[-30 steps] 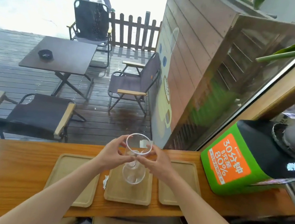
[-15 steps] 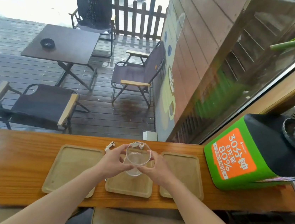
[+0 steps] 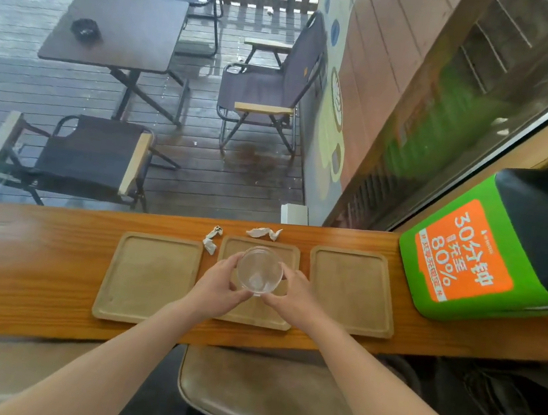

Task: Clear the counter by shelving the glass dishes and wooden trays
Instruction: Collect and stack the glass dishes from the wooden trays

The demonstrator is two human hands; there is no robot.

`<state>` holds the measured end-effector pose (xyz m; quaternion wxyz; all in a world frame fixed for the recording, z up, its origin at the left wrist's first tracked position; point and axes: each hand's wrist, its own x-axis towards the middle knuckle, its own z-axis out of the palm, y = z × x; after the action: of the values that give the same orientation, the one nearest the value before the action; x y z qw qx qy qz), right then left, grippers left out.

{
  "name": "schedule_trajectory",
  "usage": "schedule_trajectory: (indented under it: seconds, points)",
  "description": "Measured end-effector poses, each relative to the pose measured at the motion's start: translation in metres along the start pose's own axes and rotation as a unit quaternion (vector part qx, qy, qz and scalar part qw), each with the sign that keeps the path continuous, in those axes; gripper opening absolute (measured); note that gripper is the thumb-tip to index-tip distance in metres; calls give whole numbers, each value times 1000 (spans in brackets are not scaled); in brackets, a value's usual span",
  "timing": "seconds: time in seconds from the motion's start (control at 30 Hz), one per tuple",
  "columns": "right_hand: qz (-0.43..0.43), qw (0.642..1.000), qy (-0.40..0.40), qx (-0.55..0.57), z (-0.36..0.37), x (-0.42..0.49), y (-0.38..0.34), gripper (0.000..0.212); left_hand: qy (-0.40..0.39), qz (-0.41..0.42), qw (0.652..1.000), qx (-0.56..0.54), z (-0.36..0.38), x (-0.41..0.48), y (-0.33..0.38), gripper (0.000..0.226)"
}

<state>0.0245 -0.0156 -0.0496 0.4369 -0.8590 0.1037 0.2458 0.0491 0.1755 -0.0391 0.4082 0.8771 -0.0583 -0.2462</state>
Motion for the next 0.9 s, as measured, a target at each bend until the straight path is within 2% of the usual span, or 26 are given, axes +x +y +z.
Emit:
schedule_trajectory:
  seconds: [0.27,0.5,0.7,0.9]
  points:
    - [-2,1000,-16,26,6,8,7,76,-18,-10,999,-25,3,3,-3,74]
    - [-2,998,-38,42,15,20,22,78,-51,-50,997,-37,12,12,-26,77]
    - [-16,997,-50,59,30,35,34,70,-18,-84,995,-59,34,16,-45,72]
    - [-21,994,-35,103,24,31,16,57,14,-69,993,-100,34,20,-37,69]
